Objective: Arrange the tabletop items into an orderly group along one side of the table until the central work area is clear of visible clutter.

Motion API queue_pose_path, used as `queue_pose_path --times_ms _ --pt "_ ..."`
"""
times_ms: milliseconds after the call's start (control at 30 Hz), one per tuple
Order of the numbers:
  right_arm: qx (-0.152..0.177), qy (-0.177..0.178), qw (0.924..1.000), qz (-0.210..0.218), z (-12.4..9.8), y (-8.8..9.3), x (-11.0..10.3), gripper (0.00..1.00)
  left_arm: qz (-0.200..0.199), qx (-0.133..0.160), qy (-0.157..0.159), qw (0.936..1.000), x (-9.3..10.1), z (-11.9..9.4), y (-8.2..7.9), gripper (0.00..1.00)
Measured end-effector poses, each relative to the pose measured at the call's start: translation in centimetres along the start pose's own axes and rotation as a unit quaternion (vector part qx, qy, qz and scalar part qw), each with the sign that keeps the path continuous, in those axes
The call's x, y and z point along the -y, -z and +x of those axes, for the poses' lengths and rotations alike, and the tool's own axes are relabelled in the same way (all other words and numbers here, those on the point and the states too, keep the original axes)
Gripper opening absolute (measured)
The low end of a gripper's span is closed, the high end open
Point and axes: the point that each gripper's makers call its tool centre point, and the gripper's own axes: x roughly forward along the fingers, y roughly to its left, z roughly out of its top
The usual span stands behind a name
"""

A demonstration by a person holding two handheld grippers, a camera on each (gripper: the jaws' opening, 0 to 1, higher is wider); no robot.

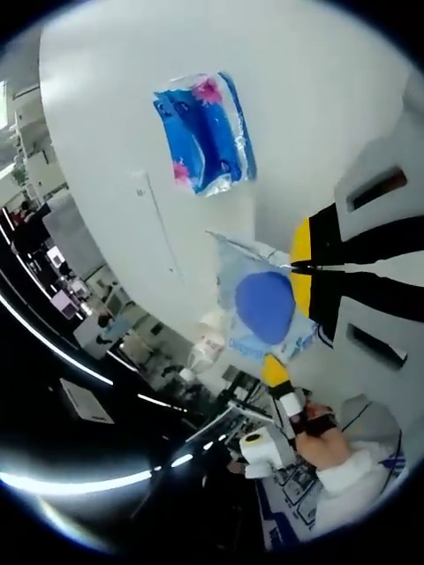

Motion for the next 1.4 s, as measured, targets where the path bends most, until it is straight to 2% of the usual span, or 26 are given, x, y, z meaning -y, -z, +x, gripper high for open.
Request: queue_pose_path --times_ms 200,433,567,600,700,900,967,1067,1200,1400 --pt "0.015 0.004 0.9999 0.001 0.7 -1.8 0.7 0.00 0.004 -0.001 0.003 1.0000 -0.2 1.7 -1.0 0.00" --pt "0.018 0.009 0.9992 -0.034 1.9 -3.7 1.2 0.00 0.032 -0.011 0.001 0.9994 -0.6 3.3 -1.7 0.00" --pt "0.017 0.014 0.9991 -0.036 2.4 -4.3 1.8 0.00 0.031 -0.016 0.000 0.9994 -0.9 4.2 -2.0 0.00" --pt "0.011 0.018 0.9982 -0.057 2.6 -4.4 2.0 0.00 0.034 -0.018 0.000 0.9993 -0.8 4.4 -2.1 0.00" --pt "0.013 0.019 0.9978 -0.062 2.8 -4.8 1.9 0.00 0.054 -0.021 -0.001 0.9983 -1.0 5.1 -2.4 0.00" --pt "0.012 0.019 0.9981 -0.056 3.5 -4.9 2.6 0.00 0.062 -0.015 -0.004 0.9980 -1.0 5.9 -3.1 0.00" --pt "0.010 0.021 0.9982 -0.056 3.8 -4.9 2.9 0.00 0.054 -0.013 -0.004 0.9985 -1.3 6.2 -3.3 0.00" --pt "0.014 0.022 0.9989 -0.038 4.2 -5.2 3.3 0.00 0.061 -0.011 -0.010 0.9980 -1.4 6.4 -3.3 0.00" --pt "0.006 0.027 0.9985 -0.046 5.3 -5.1 3.6 0.00 0.059 -0.016 -0.017 0.9980 -2.1 7.2 -3.0 0.00" --pt "-0.010 0.043 0.9986 -0.030 6.5 -4.2 5.2 0.00 0.056 -0.030 -0.018 0.9978 -2.4 8.1 -1.9 0.00"
